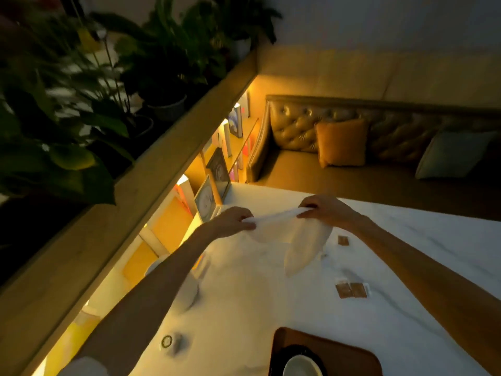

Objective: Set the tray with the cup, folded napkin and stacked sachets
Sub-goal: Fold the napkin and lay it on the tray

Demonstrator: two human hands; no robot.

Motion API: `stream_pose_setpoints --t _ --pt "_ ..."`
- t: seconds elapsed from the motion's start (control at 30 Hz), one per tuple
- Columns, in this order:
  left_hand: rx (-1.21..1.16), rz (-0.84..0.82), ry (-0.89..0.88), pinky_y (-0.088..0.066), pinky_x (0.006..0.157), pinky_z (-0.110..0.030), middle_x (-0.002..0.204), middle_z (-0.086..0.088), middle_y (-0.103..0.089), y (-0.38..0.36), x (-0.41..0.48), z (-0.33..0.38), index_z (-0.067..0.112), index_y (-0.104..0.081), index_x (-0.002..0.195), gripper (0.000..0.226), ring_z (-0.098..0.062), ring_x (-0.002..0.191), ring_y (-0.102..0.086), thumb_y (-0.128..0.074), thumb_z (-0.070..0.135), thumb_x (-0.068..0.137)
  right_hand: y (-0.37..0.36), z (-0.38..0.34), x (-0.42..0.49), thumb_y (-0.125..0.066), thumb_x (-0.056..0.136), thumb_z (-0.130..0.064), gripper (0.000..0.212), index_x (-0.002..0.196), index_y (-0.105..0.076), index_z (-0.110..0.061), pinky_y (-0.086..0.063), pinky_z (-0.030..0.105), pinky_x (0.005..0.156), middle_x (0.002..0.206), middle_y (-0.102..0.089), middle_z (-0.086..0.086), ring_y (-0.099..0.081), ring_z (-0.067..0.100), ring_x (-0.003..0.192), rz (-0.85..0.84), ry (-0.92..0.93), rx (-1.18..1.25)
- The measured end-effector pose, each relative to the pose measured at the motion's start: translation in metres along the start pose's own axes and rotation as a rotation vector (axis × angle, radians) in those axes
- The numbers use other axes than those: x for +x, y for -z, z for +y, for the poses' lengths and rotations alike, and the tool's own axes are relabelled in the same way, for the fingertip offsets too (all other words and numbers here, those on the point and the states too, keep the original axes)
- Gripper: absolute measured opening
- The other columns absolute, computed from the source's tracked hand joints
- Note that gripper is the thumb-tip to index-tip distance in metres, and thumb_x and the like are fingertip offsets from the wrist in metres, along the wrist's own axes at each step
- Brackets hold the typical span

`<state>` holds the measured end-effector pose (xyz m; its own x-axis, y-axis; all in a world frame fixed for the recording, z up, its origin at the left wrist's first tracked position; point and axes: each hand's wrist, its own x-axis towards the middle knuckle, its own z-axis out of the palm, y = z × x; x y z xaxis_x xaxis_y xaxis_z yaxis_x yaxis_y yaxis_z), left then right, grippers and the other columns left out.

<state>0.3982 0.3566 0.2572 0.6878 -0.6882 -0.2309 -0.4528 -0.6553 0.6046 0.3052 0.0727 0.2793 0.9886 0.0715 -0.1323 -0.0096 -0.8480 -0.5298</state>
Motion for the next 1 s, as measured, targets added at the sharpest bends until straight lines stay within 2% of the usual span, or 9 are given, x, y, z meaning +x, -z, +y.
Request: stream_pose_setpoints --t 0.17,0.3,0.4,0.5,0.63,0.73,0.83,0.9,1.0 --pt "-0.437 0.260 -0.153 -0.054 0.074 -0.031 0.094 -0.005 -0.060 0.071 0.002 0.085 0.015 -0.062 0.099 0.010 -0.023 0.092 -0.061 -0.067 0.016 0.091 0.066 -0.021 -0.030 -0.062 0.087 -0.042 0.018 0.095 -0.064 -0.026 -0.046 0.022 0.064 0.082 -0.057 -0.012 -0.061 0.015 0.083 0.183 -0.031 0.012" --pt "-0.318 0.252 -0.420 -0.052 0.072 -0.030 0.103 -0.002 -0.055 0.099 0.003 0.171 0.025 -0.056 0.102 0.014 -0.021 0.095 -0.058 -0.063 0.018 0.092 0.107 -0.060 -0.052 -0.066 0.083 -0.048 0.048 0.125 -0.055 -0.028 -0.056 0.032 0.082 0.114 -0.060 -0.008 -0.061 0.013 0.104 0.173 0.094 0.199" --pt "-0.237 0.280 -0.561 -0.048 0.066 -0.022 0.093 0.006 -0.055 0.104 0.000 0.228 0.025 -0.054 0.102 0.014 -0.013 0.084 -0.056 -0.062 0.020 0.091 0.130 -0.097 -0.061 -0.063 0.089 -0.035 0.040 0.125 -0.058 -0.019 -0.057 0.038 0.087 0.116 -0.064 0.005 -0.064 0.018 0.105 0.254 0.243 0.313" --pt "-0.514 0.369 -0.517 -0.051 0.060 -0.017 0.091 0.002 -0.060 0.106 -0.008 0.256 0.027 -0.055 0.106 0.013 -0.012 0.083 -0.062 -0.061 0.030 0.094 0.149 -0.120 -0.073 -0.061 0.091 -0.032 0.036 0.121 -0.061 -0.013 -0.057 0.040 0.086 0.111 -0.067 0.008 -0.067 0.020 0.100 0.378 0.223 0.381" --pt "-0.605 0.345 -0.406 -0.057 0.077 -0.034 0.116 -0.007 -0.062 0.097 -0.017 0.254 0.025 -0.048 0.124 0.044 -0.025 0.102 -0.066 -0.060 0.051 0.090 0.163 -0.126 -0.090 -0.054 0.094 -0.036 0.031 0.103 -0.068 -0.010 -0.058 0.030 0.072 0.091 -0.070 0.005 -0.070 0.016 0.079 0.439 0.200 0.279" --pt "-0.445 0.077 -0.288 -0.056 0.089 -0.039 0.122 -0.003 -0.063 0.083 -0.021 0.234 0.024 -0.048 0.134 0.063 -0.023 0.108 -0.065 -0.071 0.050 0.081 0.172 -0.121 -0.098 -0.053 0.094 -0.040 0.031 0.096 -0.068 -0.012 -0.056 0.029 0.068 0.087 -0.068 0.007 -0.068 0.017 0.076 0.557 0.181 0.341" --pt "-0.276 -0.189 -0.223 -0.056 0.087 -0.031 0.116 0.001 -0.065 0.074 -0.020 0.203 0.022 -0.057 0.126 0.047 -0.019 0.105 -0.064 -0.072 0.039 0.085 0.185 -0.108 -0.106 -0.053 0.092 -0.048 0.043 0.096 -0.064 -0.007 -0.052 0.038 0.071 0.091 -0.063 0.020 -0.063 0.032 0.077 0.676 0.127 0.434" --pt "-0.284 -0.174 -0.244 -0.055 0.075 -0.024 0.107 -0.002 -0.066 0.077 -0.022 0.185 0.016 -0.064 0.116 0.039 -0.019 0.094 -0.064 -0.071 0.039 0.086 0.195 -0.097 -0.113 -0.053 0.091 -0.051 0.041 0.095 -0.064 -0.012 -0.055 0.041 0.073 0.093 -0.064 0.018 -0.064 0.030 0.078 0.723 0.106 0.478" --pt "-0.632 -0.043 -0.271 -0.058 0.077 -0.028 0.114 -0.013 -0.066 0.093 -0.022 0.172 0.010 -0.065 0.113 0.062 -0.030 0.103 -0.069 -0.079 0.053 0.070 0.206 -0.078 -0.125 -0.052 0.089 -0.057 0.041 0.095 -0.066 -0.018 -0.057 0.032 0.068 0.090 -0.066 0.007 -0.066 0.018 0.075 0.789 0.085 0.475"
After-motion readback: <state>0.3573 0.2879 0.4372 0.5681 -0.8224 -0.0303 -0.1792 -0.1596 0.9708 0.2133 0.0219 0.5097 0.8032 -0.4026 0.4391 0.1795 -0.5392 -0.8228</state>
